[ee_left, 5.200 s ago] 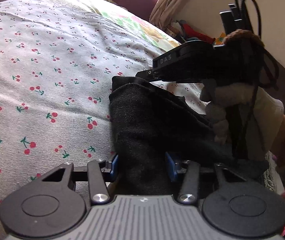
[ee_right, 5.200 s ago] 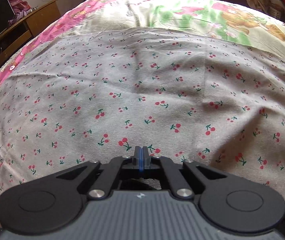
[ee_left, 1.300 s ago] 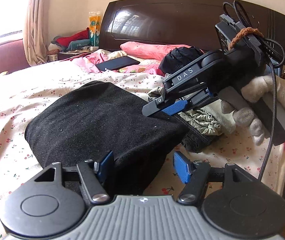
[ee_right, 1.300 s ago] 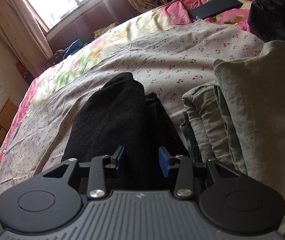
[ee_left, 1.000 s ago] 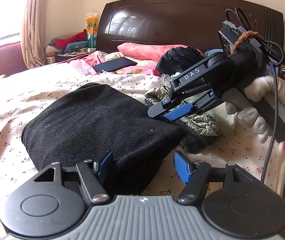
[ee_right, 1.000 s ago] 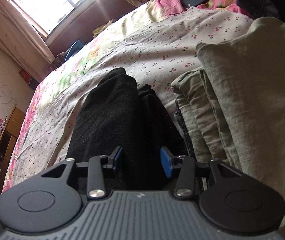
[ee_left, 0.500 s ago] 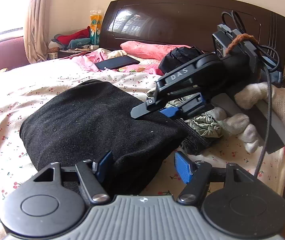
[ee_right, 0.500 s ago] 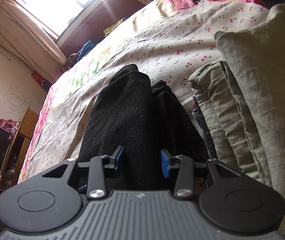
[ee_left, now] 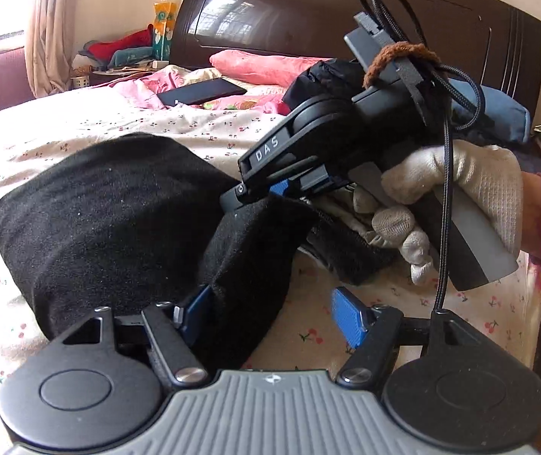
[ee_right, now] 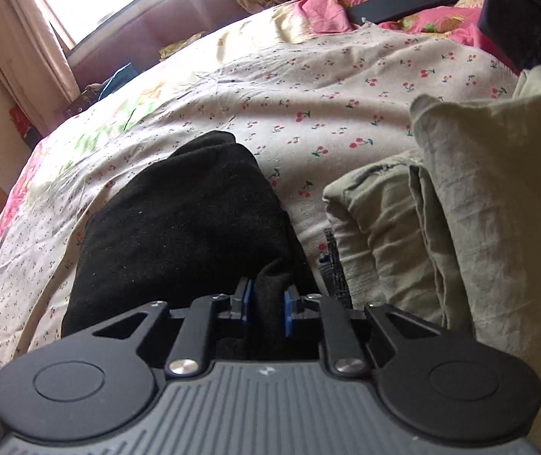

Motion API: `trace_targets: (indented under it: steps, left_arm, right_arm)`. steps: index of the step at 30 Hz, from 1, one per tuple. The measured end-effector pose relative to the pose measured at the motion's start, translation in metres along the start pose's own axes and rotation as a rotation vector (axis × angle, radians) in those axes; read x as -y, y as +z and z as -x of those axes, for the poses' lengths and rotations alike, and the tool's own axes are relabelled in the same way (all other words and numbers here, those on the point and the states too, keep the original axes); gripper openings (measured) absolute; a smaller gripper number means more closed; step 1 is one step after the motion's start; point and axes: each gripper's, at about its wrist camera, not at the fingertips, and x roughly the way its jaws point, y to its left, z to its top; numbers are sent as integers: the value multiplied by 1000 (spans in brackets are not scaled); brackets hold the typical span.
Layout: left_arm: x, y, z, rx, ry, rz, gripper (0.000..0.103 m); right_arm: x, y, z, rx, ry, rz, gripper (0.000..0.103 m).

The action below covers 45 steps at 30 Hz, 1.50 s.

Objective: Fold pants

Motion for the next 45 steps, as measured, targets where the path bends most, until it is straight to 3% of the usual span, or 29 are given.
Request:
trace_targets:
  steps: [2, 4, 9, 12, 16, 20, 23, 29, 31, 33, 36, 42, 45]
  left_arm:
    - [1, -2, 14, 15, -6, -23, 81]
    - [-3, -3, 32, 29, -12, -19, 81]
    - [-17, -5, 67, 109, 3, 69, 81]
    - [-26, -5, 80, 158, 28, 106, 81]
    - [-53, 0, 71, 172, 65, 241, 81]
    - [-83, -14, 39, 37, 161, 331, 82]
    - [-102, -29, 38, 36, 108, 460, 85]
    - [-105, -13, 33, 85, 143, 432, 84]
    - [-110, -12, 25, 75, 139, 466, 84]
    - [-112, -13, 21, 69, 128, 484, 85]
    - [-113, -14, 17, 64, 127, 459, 89]
    - [-123, -18, 11, 65, 89, 491, 94]
    - [-122, -17, -1, 59, 80, 497, 102]
  right_arm:
    - [2, 0, 8, 19, 14, -13, 25]
    - [1, 0, 28, 60, 9, -25, 28]
    - [-32, -12, 72, 195, -140, 87, 31]
    - [-61, -21, 75, 238, -137, 189, 31]
    - [-81, -21, 43, 187, -141, 285, 29]
    - [-63, -24, 5, 89, -201, 295, 25]
    - [-63, -18, 24, 105, -158, 281, 28]
    - [-65, 2, 35, 179, -127, 290, 33]
    - [-52, 13, 16, 129, -117, 242, 37]
    - [-35, 24, -2, 46, -38, 177, 42]
    - [-12, 36, -13, -13, 69, 95, 49]
    - [-3, 47, -22, -105, 109, 145, 54]
    - [6, 53, -37, -183, 143, 100, 59]
